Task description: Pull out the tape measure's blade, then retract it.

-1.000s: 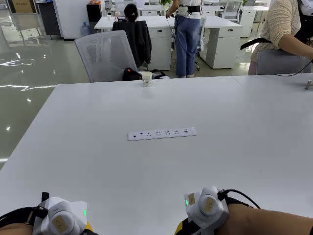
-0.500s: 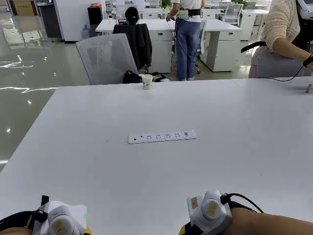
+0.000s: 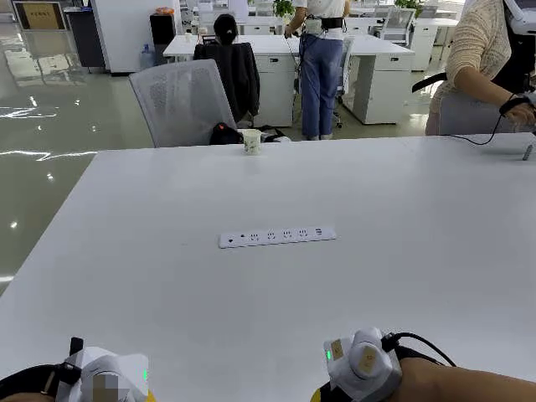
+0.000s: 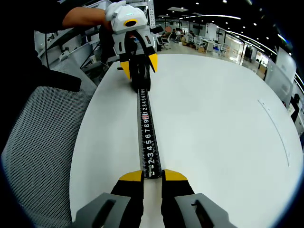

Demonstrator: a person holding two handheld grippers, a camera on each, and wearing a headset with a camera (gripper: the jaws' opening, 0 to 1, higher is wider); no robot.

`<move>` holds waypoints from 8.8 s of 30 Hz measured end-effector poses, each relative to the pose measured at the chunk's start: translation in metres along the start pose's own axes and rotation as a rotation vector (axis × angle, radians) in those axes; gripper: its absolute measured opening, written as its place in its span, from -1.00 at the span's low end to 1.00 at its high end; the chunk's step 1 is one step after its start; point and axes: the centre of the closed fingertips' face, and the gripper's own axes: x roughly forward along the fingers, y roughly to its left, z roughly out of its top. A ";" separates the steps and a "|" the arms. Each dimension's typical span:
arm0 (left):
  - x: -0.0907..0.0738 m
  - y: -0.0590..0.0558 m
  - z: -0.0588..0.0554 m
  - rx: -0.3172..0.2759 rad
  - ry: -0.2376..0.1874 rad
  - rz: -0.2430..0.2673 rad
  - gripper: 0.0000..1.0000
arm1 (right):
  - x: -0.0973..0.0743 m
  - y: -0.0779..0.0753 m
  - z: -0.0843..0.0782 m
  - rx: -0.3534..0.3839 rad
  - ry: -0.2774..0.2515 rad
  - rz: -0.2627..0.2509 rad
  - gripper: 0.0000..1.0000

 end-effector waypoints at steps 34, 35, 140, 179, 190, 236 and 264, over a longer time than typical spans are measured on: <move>0.000 0.001 0.000 -0.003 -0.003 -0.001 -0.38 | -0.012 0.000 -0.013 0.011 0.012 -0.009 -0.80; 0.000 0.001 0.000 -0.003 -0.002 -0.001 -0.38 | -0.012 0.000 -0.014 0.011 0.013 -0.010 -0.80; 0.001 0.001 0.000 -0.045 0.019 0.000 -0.33 | -0.029 -0.004 -0.041 -0.052 0.133 -0.055 -0.73; -0.018 -0.020 -0.005 -0.293 -0.078 -0.070 0.73 | -0.054 0.012 -0.047 0.079 0.090 -0.082 0.22; -0.027 -0.009 0.004 -0.428 -0.210 0.027 0.98 | -0.067 0.006 -0.052 0.242 -0.013 -0.186 0.67; -0.073 -0.041 -0.053 -0.726 -0.390 0.397 0.98 | -0.136 0.058 -0.099 0.483 -0.276 -0.506 0.98; -0.067 -0.057 -0.058 -0.740 -0.358 0.300 0.98 | -0.146 0.064 -0.097 0.487 -0.314 -0.541 0.98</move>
